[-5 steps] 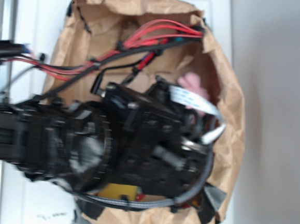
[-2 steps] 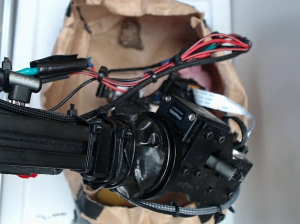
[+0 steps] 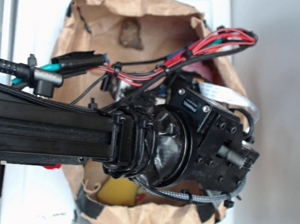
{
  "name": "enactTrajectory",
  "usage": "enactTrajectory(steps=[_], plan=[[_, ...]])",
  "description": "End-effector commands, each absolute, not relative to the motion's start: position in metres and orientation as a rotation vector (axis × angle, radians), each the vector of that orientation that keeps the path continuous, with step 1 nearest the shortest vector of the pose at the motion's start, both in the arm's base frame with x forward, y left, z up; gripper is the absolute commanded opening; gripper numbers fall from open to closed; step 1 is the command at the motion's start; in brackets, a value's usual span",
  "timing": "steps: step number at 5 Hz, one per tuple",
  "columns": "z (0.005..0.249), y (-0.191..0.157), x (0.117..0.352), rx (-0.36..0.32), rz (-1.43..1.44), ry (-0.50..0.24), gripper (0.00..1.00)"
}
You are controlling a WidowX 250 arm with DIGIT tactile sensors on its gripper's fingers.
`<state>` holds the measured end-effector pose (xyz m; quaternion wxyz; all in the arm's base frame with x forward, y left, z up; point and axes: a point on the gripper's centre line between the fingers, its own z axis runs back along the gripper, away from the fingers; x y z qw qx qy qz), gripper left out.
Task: Grab the rock.
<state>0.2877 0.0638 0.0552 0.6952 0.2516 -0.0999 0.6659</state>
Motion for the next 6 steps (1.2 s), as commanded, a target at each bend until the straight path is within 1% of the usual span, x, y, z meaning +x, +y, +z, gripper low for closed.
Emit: enactTrajectory(steps=[1, 2, 3, 4, 5, 6], plan=[[0.068, 0.073, 0.279, 0.546, 1.510, -0.239, 1.00], [0.068, 0.073, 0.279, 0.546, 1.510, -0.239, 1.00], [0.078, 0.117, 0.277, 0.328, 1.655, -0.202, 1.00], [0.067, 0.141, 0.277, 0.315, 1.713, -0.171, 1.00], [0.060, 0.146, 0.281, 0.328, 1.737, -0.125, 1.00], [0.054, 0.155, 0.285, 0.353, 1.776, -0.059, 1.00]])
